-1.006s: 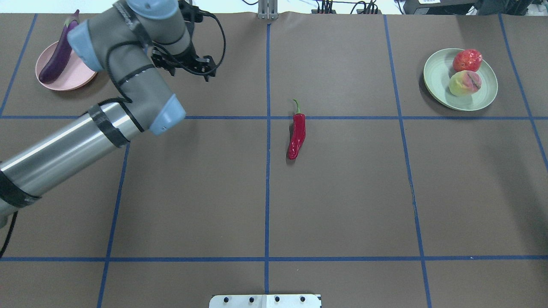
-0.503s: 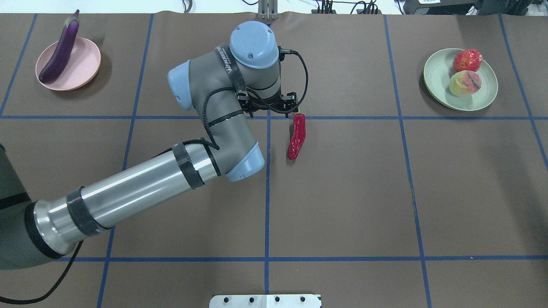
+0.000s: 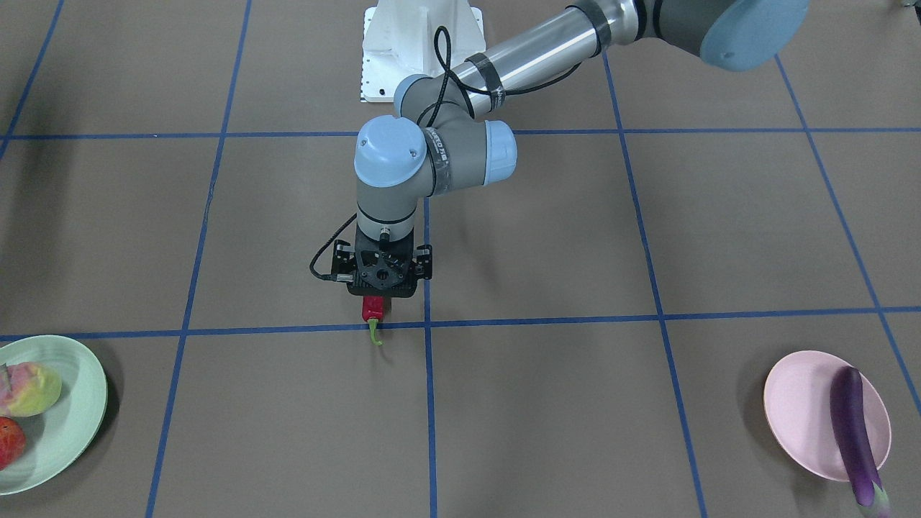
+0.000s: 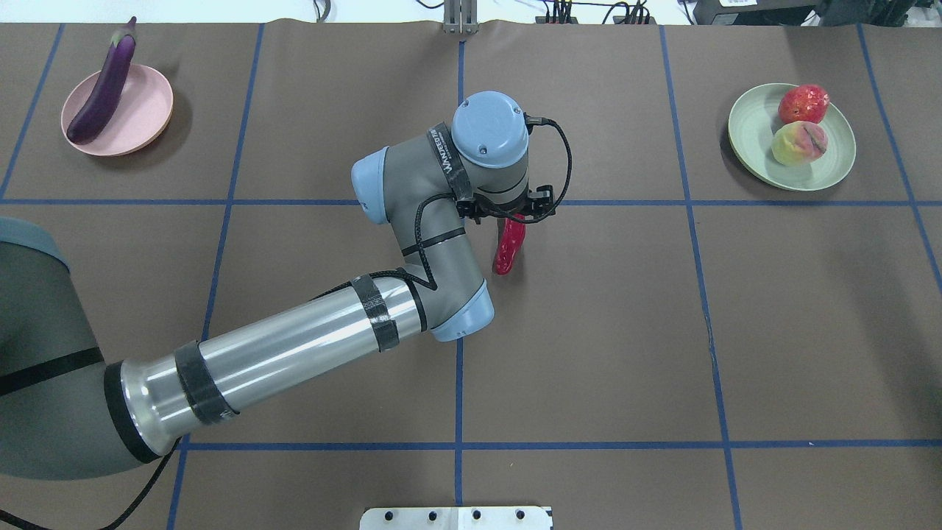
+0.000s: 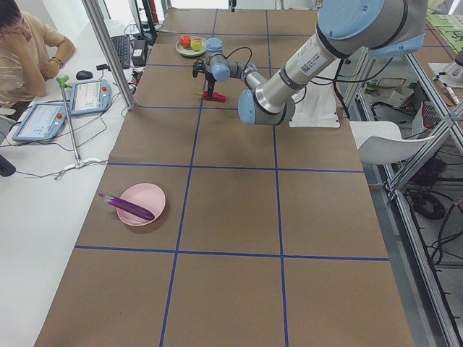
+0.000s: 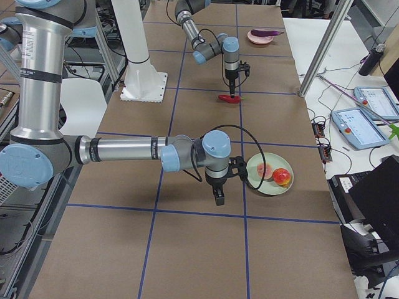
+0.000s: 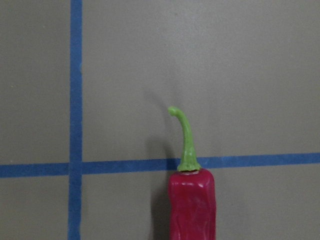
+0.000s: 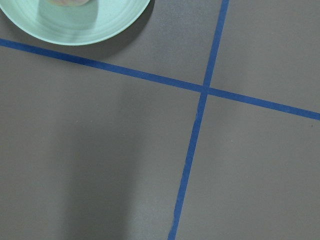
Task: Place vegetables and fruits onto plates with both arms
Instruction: 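Move the left gripper to the red chili pepper and grasp it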
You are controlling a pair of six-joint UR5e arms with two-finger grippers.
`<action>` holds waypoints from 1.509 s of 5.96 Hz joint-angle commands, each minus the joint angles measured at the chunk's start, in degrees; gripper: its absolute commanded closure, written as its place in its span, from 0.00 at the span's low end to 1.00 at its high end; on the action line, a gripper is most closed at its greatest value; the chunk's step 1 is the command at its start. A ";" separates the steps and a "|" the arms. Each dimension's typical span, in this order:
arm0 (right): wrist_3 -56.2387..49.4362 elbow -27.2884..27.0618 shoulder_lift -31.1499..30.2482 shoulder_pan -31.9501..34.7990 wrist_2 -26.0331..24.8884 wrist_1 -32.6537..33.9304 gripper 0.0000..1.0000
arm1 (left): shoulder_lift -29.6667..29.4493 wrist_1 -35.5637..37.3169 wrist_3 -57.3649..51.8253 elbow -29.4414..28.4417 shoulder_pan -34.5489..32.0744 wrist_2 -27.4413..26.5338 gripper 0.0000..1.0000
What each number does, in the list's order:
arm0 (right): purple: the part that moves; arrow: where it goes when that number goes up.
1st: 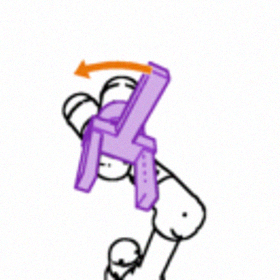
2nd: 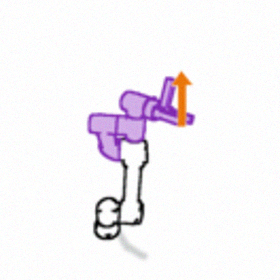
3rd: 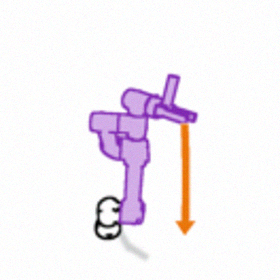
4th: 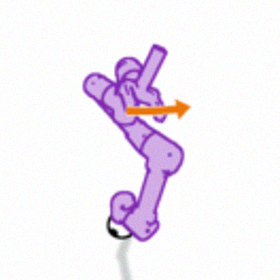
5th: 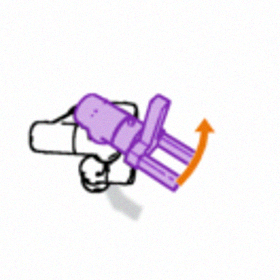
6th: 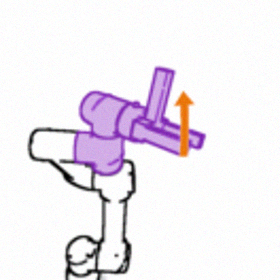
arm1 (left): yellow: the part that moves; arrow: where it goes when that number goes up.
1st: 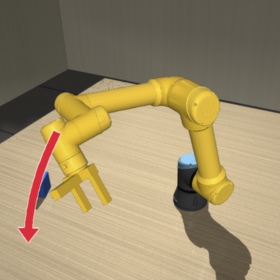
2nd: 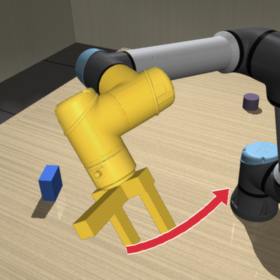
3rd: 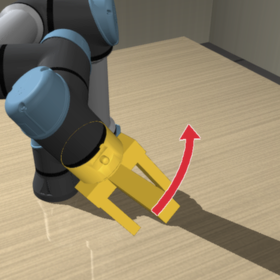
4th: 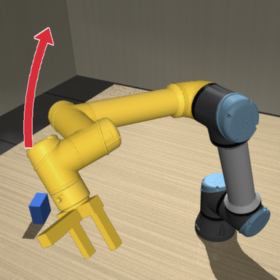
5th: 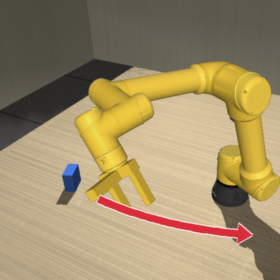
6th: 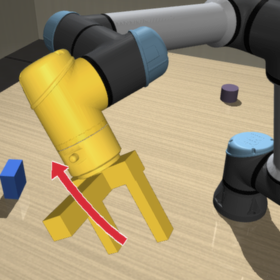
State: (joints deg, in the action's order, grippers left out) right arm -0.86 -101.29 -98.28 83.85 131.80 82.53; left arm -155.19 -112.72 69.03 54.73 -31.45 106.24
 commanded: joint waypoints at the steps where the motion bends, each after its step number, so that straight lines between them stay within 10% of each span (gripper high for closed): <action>1: -0.01 0.04 0.02 0.00 0.04 0.00 0.01 | -0.47 -1.01 -0.04 -1.65 0.86 -0.07 0.08; 3: -0.01 0.04 0.02 0.00 0.12 0.09 0.01 | -1.08 -1.01 0.14 -2.00 1.66 -0.07 0.49; 4: -0.01 0.04 0.02 0.00 0.12 0.09 0.01 | -1.43 -0.92 0.31 -2.00 1.57 -0.07 0.89; 9: 0.07 0.39 0.02 -0.09 0.12 0.09 0.01 | -0.56 0.04 -10.97 -0.50 -10.87 10.46 1.00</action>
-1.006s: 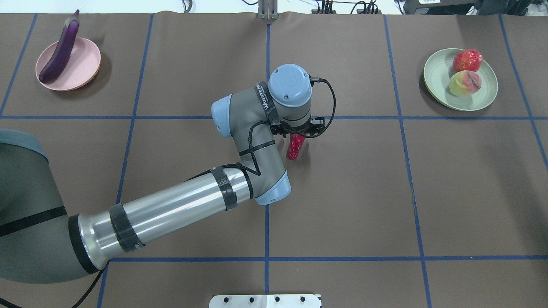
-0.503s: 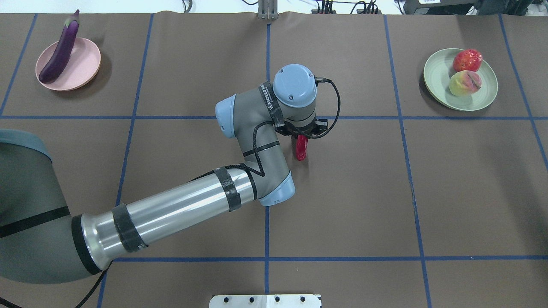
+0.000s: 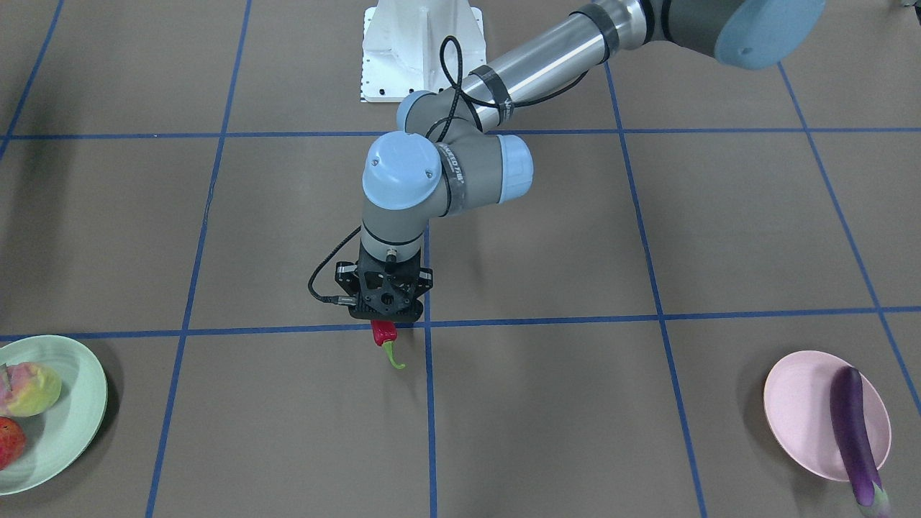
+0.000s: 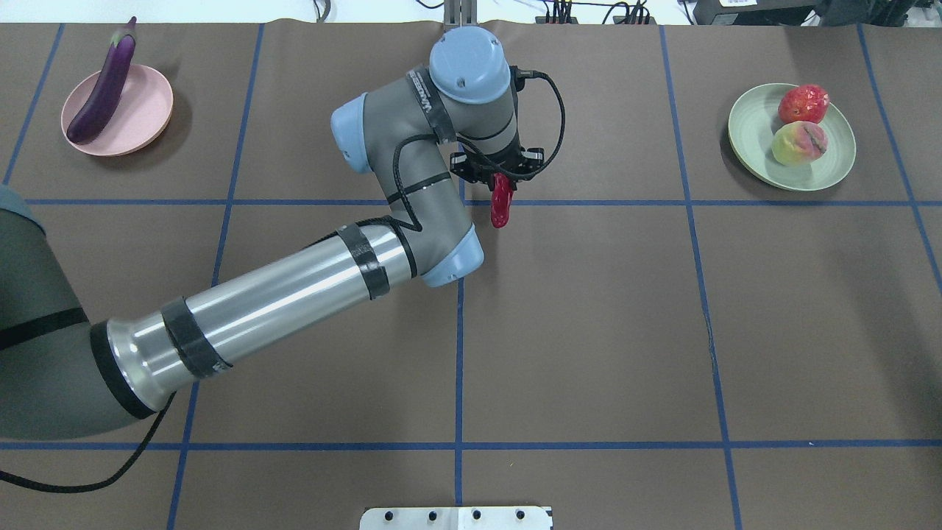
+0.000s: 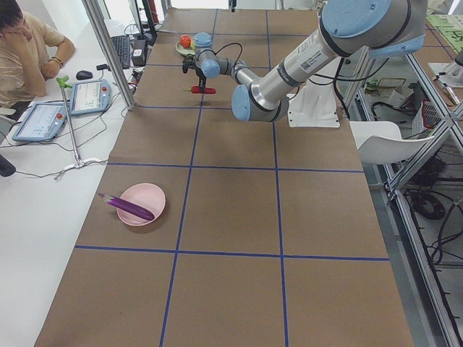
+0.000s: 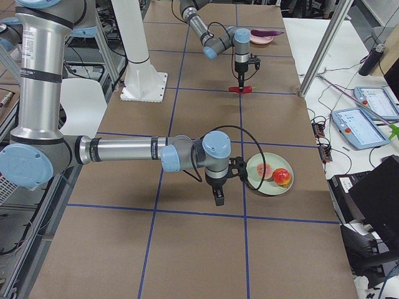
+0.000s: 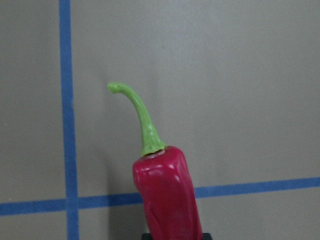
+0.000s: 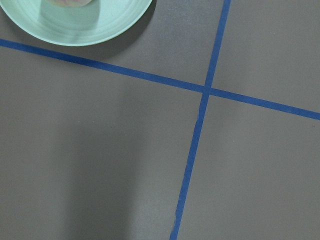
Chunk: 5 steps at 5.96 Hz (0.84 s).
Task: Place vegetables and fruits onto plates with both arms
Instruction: 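Move the left gripper to the red chili pepper and grasp it, then carry the chili with the left gripper onto the pink plate and release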
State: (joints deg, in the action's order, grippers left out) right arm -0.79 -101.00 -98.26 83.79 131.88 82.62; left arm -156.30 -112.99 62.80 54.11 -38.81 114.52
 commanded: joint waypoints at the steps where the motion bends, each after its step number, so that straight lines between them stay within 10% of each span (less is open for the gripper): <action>1: 0.00 0.19 0.00 -0.03 -0.05 0.00 0.01 | 3.95 0.66 -12.97 0.20 -7.56 3.94 1.00; 5: 0.00 0.19 0.09 -0.03 -0.13 0.00 0.01 | 23.54 2.31 -57.42 -0.06 -28.21 11.24 1.00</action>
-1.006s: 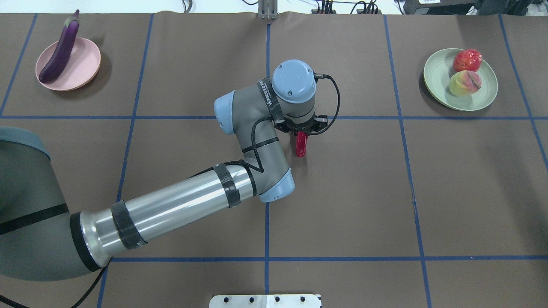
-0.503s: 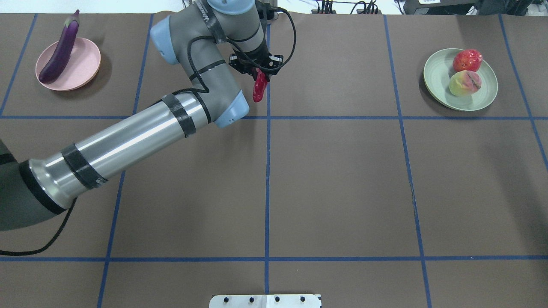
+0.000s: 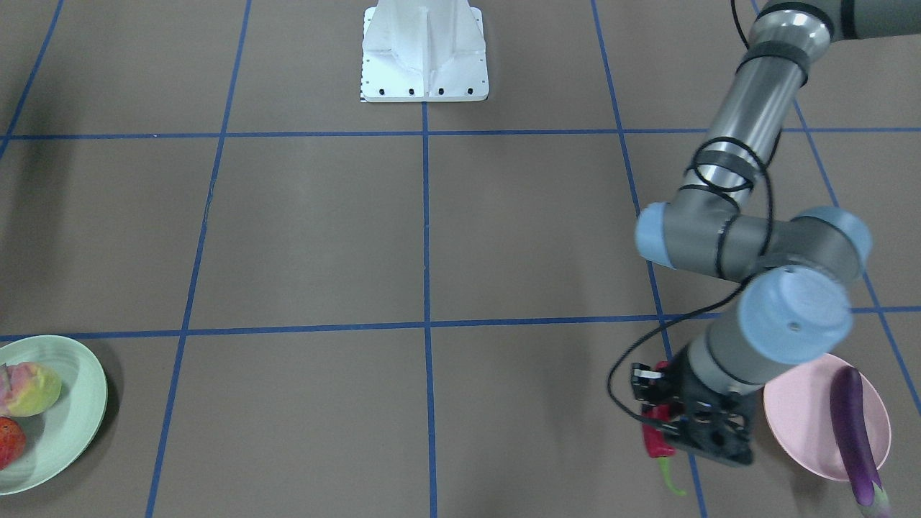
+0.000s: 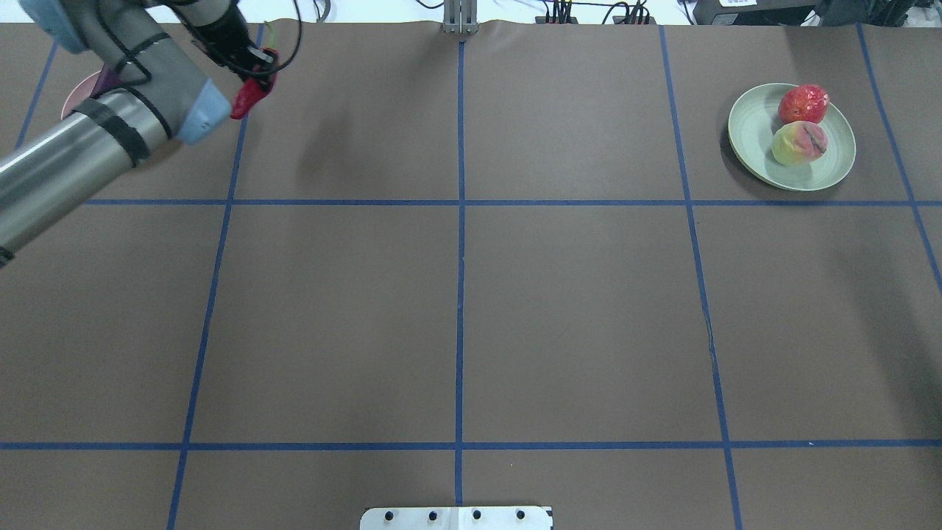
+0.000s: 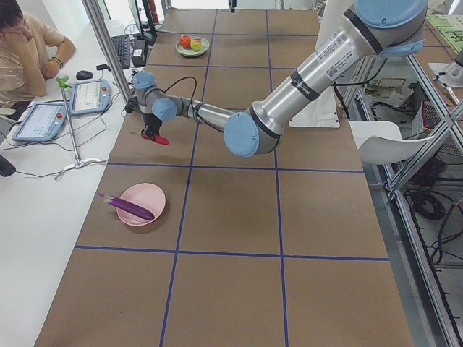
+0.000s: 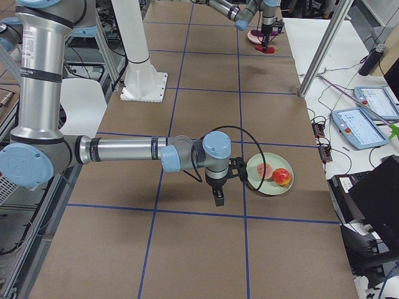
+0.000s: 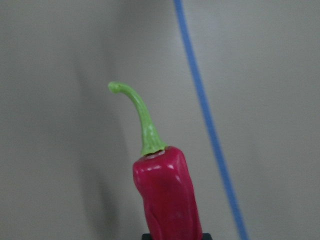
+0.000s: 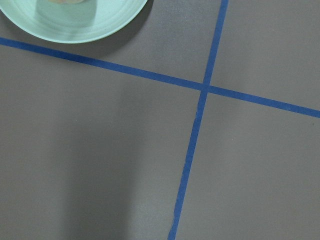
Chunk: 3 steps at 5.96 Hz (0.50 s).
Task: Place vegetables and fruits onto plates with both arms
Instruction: 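Carry the chili with the left gripper onto the pink plate and release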
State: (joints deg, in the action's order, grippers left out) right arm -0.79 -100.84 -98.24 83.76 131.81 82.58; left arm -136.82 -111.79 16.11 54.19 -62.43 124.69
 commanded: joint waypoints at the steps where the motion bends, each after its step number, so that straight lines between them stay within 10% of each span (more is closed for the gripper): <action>1: -0.09 -0.06 0.07 0.00 0.03 0.04 0.01 | 7.24 1.57 -16.84 -1.45 -5.76 -0.31 1.00; 2: 0.00 0.02 0.07 0.00 0.03 0.04 0.01 | 7.97 1.40 -16.90 -1.81 -6.03 -3.54 0.85; 3: 0.00 -0.06 0.07 0.00 0.03 0.04 0.01 | 8.41 0.88 -16.73 -1.64 -5.95 -3.75 0.01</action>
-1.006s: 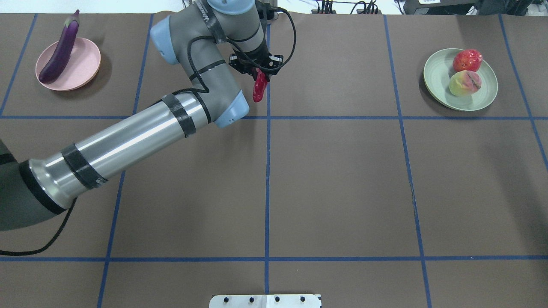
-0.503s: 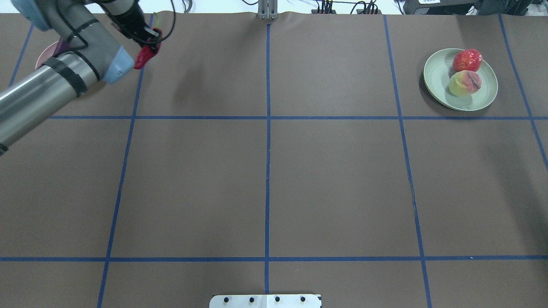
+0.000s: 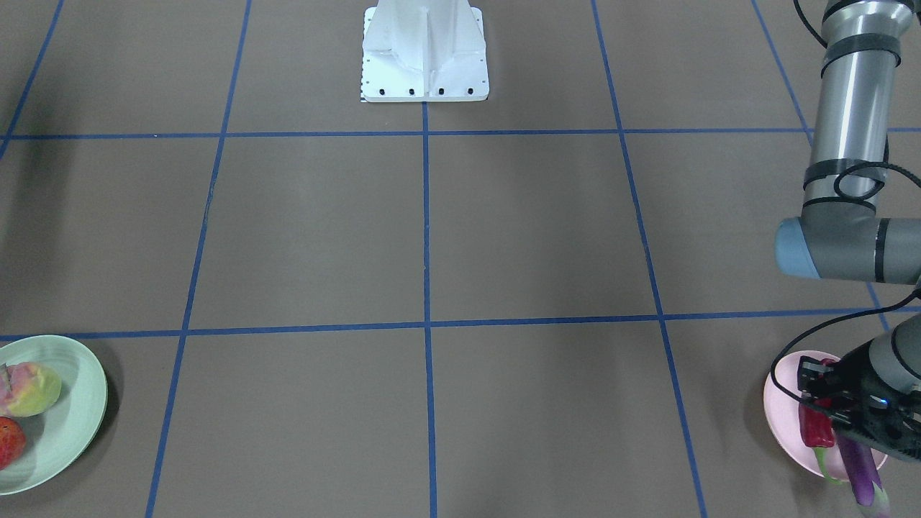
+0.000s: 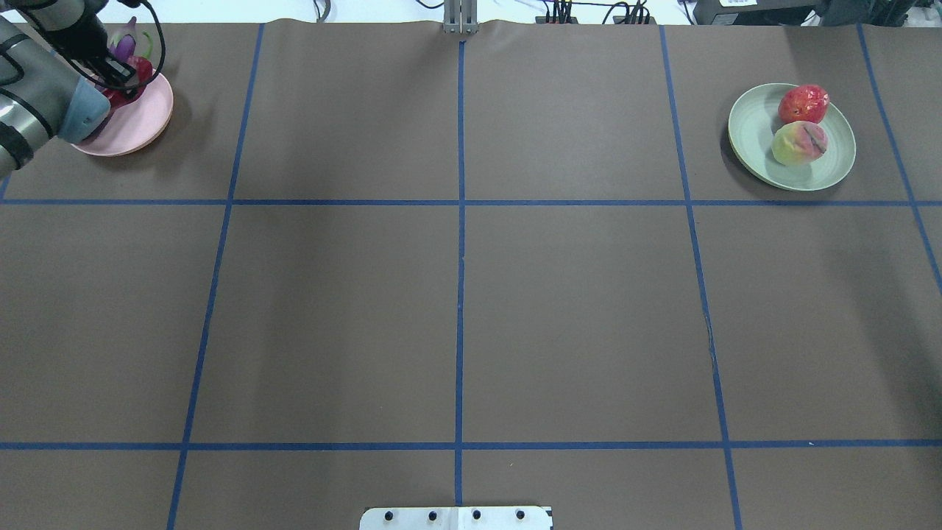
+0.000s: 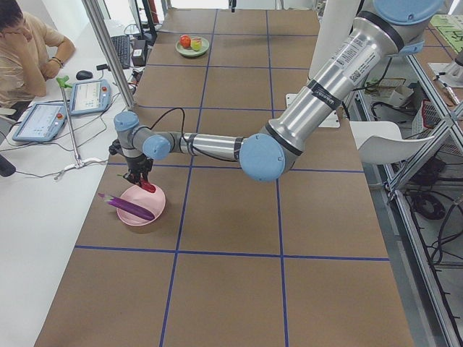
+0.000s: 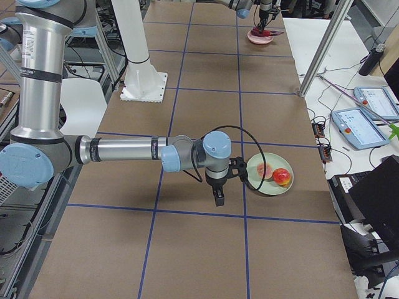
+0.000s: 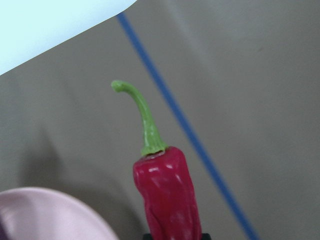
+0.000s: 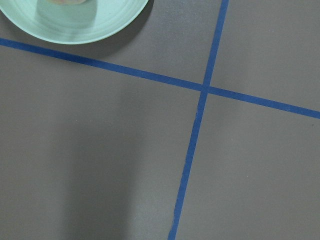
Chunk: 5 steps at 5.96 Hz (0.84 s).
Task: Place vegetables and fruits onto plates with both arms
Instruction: 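Carry the chili with the left gripper onto the pink plate and release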
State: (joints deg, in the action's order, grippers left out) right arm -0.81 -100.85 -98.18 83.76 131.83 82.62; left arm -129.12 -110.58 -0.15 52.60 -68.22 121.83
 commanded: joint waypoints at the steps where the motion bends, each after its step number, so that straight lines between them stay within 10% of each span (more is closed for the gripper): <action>1: 0.02 -0.05 0.00 0.00 0.09 0.00 0.01 | 0.80 -0.34 0.40 0.40 -0.16 -0.80 0.00; 3: 0.02 -0.31 0.00 0.00 0.00 0.00 0.01 | 1.67 0.79 0.85 5.37 -0.51 0.86 0.00; 5: 0.10 -0.22 0.00 0.00 0.00 0.00 0.01 | 11.55 1.94 0.85 13.54 -7.58 13.98 0.00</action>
State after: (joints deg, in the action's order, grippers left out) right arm -0.72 -101.15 -98.17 83.76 131.84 82.62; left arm -122.62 -109.34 0.69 62.18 -72.00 129.52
